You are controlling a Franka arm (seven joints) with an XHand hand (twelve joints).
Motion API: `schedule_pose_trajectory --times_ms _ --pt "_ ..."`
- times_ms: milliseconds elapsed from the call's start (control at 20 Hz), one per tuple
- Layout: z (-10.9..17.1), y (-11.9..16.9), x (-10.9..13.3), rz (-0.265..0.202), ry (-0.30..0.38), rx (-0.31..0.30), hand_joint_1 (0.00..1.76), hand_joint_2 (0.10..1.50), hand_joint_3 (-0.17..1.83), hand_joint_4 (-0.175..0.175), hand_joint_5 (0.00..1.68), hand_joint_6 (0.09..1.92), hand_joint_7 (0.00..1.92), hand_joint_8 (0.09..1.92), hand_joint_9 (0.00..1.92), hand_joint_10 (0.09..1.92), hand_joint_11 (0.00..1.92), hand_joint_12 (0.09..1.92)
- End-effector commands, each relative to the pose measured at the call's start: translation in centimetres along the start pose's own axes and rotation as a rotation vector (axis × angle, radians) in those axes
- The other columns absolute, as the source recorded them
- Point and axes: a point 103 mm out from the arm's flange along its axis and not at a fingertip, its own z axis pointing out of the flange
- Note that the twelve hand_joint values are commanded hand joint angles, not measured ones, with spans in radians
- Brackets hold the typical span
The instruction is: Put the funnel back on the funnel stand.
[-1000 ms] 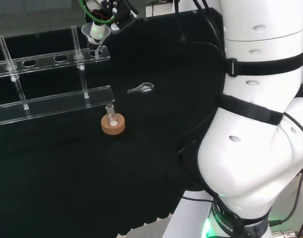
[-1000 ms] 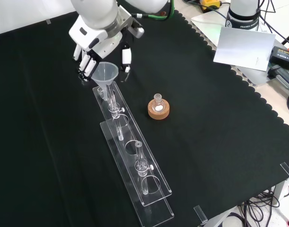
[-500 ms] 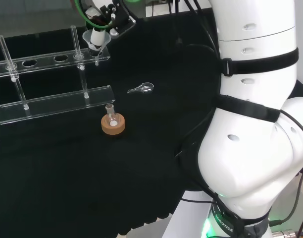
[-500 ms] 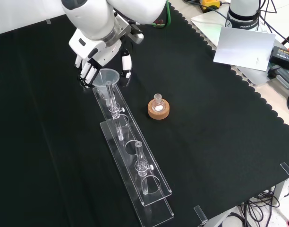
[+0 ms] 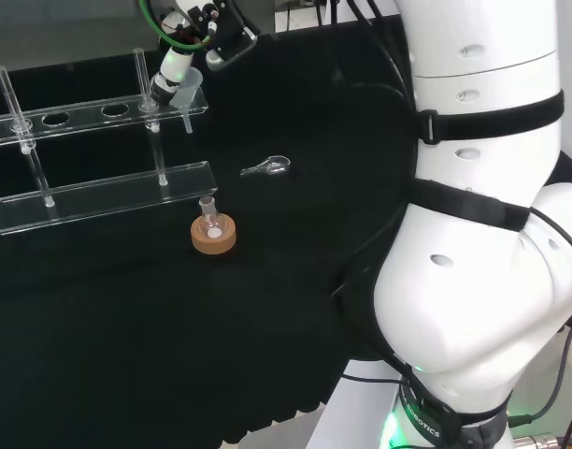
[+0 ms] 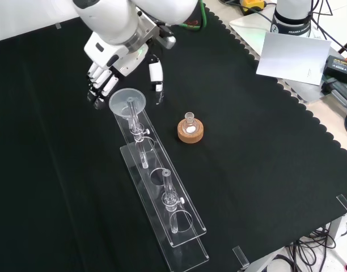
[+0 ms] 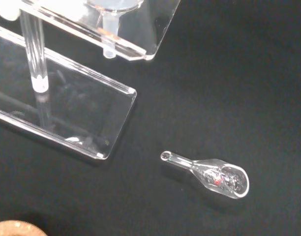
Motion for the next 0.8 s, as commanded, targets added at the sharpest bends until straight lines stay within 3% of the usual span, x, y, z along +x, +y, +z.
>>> schedule_pose_trajectory --times_ms 50,550,800 --pt "-1.6 -5.2 0.4 0.027 0.011 -0.089 0.40 0.67 0.16 -0.015 0.17 0.09 0.02 0.53 0.18 0.71 0.26 1.45" --pt "-1.4 -13.9 -1.4 0.120 0.070 -0.158 0.41 0.72 0.15 -0.017 0.21 0.09 0.04 0.59 0.25 0.71 0.30 1.44" --pt "-1.0 -15.8 -2.2 0.136 0.106 -0.185 0.43 0.73 0.15 -0.018 0.22 0.09 0.05 0.59 0.27 0.71 0.30 1.44"
